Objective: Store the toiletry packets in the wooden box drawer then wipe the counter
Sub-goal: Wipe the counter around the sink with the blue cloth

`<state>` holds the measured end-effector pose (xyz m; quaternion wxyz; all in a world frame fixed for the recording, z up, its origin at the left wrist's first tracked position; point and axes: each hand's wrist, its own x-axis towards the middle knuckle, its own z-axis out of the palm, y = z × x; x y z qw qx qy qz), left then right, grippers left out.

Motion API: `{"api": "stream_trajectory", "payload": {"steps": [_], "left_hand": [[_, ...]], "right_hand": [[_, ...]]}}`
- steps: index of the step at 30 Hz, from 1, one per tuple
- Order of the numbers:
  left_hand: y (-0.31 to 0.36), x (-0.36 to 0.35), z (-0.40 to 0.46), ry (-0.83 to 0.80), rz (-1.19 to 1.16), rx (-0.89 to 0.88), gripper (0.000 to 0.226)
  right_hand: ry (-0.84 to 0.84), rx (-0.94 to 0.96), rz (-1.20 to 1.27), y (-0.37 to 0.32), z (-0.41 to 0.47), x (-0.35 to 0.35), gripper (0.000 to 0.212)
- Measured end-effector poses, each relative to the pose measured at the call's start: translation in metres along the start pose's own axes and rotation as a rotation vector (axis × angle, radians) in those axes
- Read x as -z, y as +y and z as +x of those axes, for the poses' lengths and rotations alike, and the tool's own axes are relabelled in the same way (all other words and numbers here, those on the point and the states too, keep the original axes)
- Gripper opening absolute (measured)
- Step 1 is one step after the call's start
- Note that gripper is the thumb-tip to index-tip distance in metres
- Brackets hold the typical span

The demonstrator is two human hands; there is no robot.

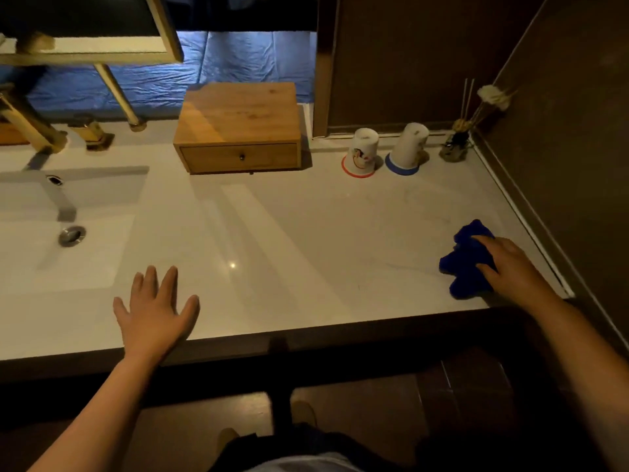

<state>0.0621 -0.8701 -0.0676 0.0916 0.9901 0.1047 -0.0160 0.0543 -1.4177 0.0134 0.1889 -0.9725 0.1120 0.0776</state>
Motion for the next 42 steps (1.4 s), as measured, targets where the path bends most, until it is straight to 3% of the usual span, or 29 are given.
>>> {"api": "stream_trajectory", "payload": {"steps": [4, 13, 23, 30, 33, 36, 42], "left_hand": [[0.002, 0.002, -0.002, 0.012, 0.009, 0.000, 0.072], [0.000, 0.001, -0.001, -0.002, 0.035, 0.001, 0.074], [0.001, 0.001, 0.000, -0.012, 0.037, -0.001, 0.074], [0.002, 0.003, 0.001, -0.050, 0.032, 0.001, 0.075], [-0.001, 0.007, 0.005, -0.107, 0.024, -0.009, 0.077], [-0.004, 0.014, 0.009, -0.163, 0.023, -0.033, 0.075], [-0.010, 0.043, 0.005, -0.160, -0.097, -0.019, 0.048]], "right_hand": [[-0.004, -0.040, 0.037, 0.026, 0.006, -0.012, 0.055], [0.005, 0.019, 0.111, 0.011, 0.004, -0.061, 0.061], [-0.114, 0.294, -0.135, 0.003, 0.004, -0.067, 0.083], [-0.211, 0.230, -0.229, -0.002, 0.013, -0.053, 0.086], [-0.021, 0.115, -0.210, -0.023, 0.005, -0.055, 0.076], [0.162, 0.156, -0.195, -0.065, -0.006, -0.069, 0.065], [0.068, 0.436, -0.107, -0.171, -0.024, -0.102, 0.051]]}}
